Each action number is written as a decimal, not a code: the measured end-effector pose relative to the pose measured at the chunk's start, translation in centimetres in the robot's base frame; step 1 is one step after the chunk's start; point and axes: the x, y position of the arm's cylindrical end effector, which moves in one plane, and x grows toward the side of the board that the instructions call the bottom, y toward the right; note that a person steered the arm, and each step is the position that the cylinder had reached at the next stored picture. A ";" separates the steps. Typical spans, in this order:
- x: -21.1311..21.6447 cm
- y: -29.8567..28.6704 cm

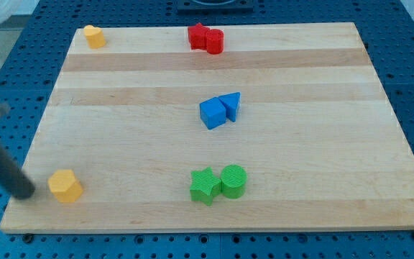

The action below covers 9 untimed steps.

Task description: Place the yellow hexagon under the yellow heart

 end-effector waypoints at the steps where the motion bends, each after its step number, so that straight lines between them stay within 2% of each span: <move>1: 1.9 3.4; 3: -7.4 6.6; 4: -10.0 6.6; 5: -6.9 6.8; 6: -9.7 6.8; 7: -17.3 6.7; 8: -20.2 6.7; 9: -17.9 8.5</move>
